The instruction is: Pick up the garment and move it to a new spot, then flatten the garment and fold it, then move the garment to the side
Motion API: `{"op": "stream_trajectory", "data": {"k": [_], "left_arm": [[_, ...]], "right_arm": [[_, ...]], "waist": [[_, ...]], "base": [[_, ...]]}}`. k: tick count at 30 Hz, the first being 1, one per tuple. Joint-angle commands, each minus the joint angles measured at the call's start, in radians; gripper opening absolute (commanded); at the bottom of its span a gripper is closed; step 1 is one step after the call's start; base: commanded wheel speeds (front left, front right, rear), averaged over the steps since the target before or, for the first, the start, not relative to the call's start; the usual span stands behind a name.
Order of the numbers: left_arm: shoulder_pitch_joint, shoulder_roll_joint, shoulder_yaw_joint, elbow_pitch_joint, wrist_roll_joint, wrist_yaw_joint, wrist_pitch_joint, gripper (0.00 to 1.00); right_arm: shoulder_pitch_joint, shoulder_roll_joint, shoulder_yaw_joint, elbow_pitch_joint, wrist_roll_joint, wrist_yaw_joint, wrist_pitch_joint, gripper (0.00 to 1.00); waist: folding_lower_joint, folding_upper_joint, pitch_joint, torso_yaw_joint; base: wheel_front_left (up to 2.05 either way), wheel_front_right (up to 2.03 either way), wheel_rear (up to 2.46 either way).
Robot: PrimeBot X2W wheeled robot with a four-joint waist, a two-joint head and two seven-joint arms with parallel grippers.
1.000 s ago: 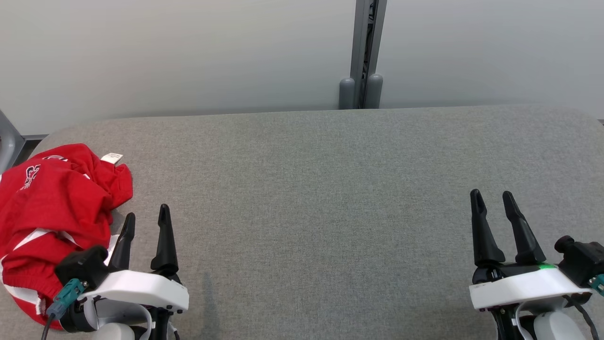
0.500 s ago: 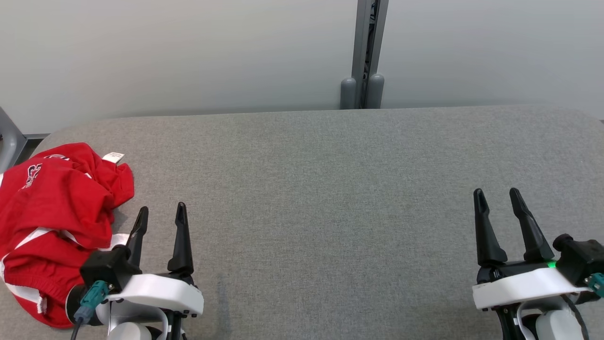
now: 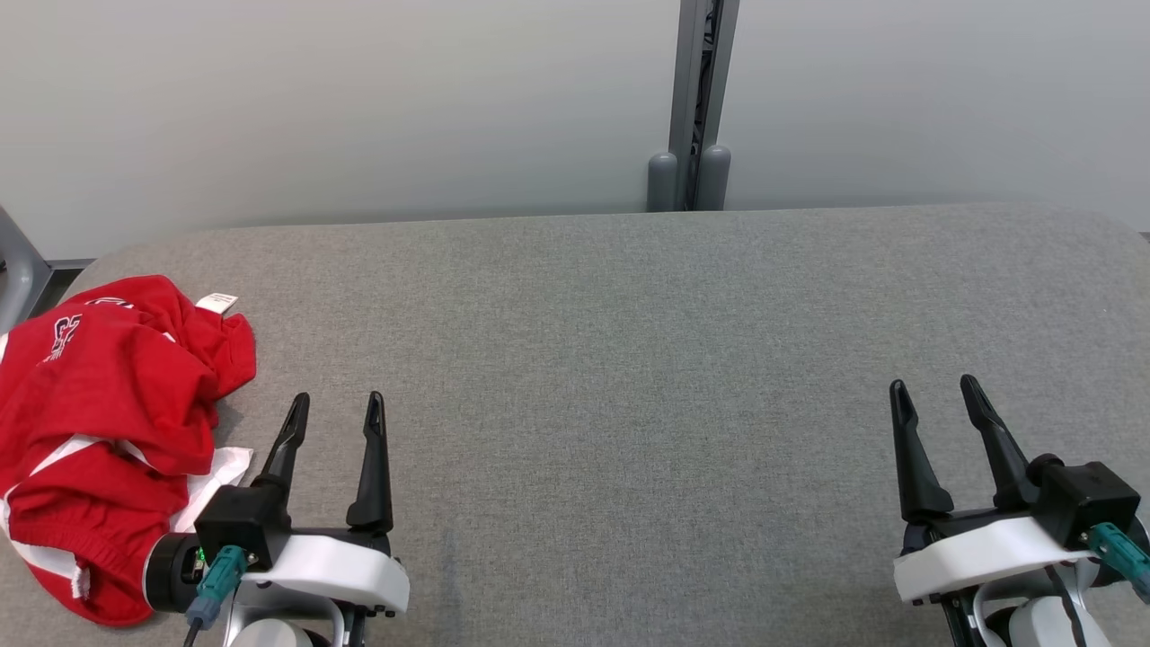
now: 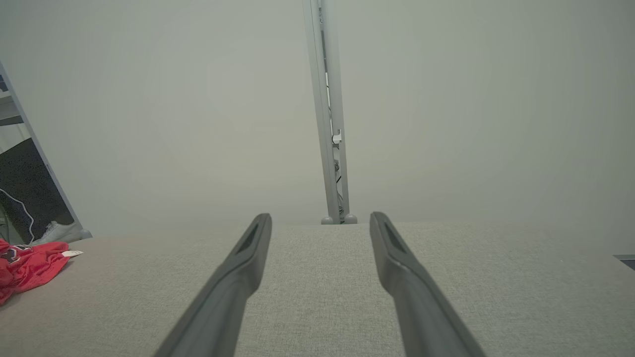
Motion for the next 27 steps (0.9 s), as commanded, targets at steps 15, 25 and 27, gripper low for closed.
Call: {"op": "stream_trajectory", "data": {"k": [15,25,27], "left_arm": [[0.004,0.005,-0.036,0.011,0.084,0.016,-0.045,1.00],[0.002,0.005,-0.033,0.014,0.074,0.016,-0.045,1.00],[0.003,0.005,-0.034,0.015,0.072,0.015,-0.045,1.00]], "right_arm": [[-0.014,-0.010,-0.003,0.011,-0.093,0.004,-0.011,1.00],[-0.018,-0.010,-0.001,0.021,-0.086,0.004,-0.011,1.00],[-0.018,-0.010,-0.001,0.022,-0.085,0.004,-0.011,1.00]], "waist": [[0.0000,0.0000,-0.004,0.005],[0.0000,0.0000,-0.004,0.005],[0.0000,0.0000,-0.004,0.005]], "base": [[0.00,0.00,0.00],[0.00,0.00,0.00],[0.00,0.00,0.00]]}}
